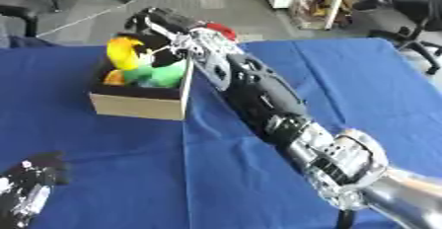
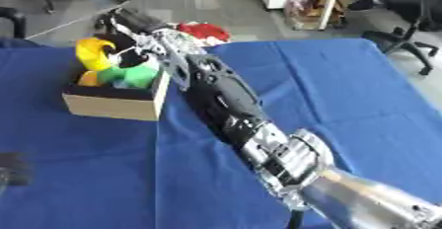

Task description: Pick up objects on the table and place them in the box.

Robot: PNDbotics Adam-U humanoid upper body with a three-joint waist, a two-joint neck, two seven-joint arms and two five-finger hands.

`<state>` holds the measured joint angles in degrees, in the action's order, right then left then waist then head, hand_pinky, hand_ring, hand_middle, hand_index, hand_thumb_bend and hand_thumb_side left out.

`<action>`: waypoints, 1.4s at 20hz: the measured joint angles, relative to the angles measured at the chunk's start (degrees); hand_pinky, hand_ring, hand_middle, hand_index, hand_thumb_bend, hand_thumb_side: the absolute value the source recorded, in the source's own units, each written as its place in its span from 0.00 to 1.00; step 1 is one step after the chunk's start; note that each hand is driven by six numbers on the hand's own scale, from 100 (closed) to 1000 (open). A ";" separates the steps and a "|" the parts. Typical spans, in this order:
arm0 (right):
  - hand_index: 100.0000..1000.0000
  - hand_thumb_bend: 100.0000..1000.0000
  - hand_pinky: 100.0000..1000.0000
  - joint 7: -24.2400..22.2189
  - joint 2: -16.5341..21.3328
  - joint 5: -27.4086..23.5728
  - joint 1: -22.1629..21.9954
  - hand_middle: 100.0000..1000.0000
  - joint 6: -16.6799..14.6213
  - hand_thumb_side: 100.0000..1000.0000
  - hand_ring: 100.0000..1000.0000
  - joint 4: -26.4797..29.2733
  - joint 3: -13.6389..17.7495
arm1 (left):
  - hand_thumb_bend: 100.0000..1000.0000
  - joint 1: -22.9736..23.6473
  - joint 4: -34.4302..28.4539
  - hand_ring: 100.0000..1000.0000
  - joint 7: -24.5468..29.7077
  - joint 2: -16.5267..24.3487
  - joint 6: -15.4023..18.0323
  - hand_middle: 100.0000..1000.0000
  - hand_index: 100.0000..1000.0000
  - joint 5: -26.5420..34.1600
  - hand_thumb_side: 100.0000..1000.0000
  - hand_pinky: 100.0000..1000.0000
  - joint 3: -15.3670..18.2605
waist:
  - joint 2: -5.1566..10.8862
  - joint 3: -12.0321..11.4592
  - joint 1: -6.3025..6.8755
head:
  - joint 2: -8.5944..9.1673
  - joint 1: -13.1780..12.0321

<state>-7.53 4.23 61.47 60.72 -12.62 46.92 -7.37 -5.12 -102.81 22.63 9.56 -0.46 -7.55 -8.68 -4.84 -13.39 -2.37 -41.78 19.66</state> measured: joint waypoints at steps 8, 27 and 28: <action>0.94 0.00 0.81 4.95 1.78 4.34 -2.16 0.79 1.14 0.00 0.75 6.81 2.63 | 0.00 0.01 0.00 0.57 -0.60 0.02 -0.07 0.59 0.79 -0.07 0.56 0.70 0.48 | 0.00 2.21 0.00 | -0.03 -1.86; 0.85 0.00 0.66 20.26 0.02 -11.04 -27.77 0.65 -9.60 0.48 0.59 13.39 14.72 | 0.00 -0.08 0.01 0.58 -8.95 0.54 -1.27 0.60 0.82 0.26 0.56 0.70 3.88 | -2.09 10.98 -0.43 | -1.63 -17.00; 0.85 0.00 0.66 20.58 -0.29 -11.94 -29.28 0.65 -9.90 0.47 0.59 13.41 14.42 | 0.00 -0.07 0.01 0.58 -9.19 0.54 -1.26 0.60 0.82 0.40 0.56 0.70 3.87 | -2.09 10.98 -0.43 | -1.78 -17.45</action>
<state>13.05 3.93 49.53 31.44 -22.52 60.33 7.04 -5.18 -102.79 13.44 10.10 -1.72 -7.15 -4.81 -6.92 -2.41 -2.80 -43.56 2.21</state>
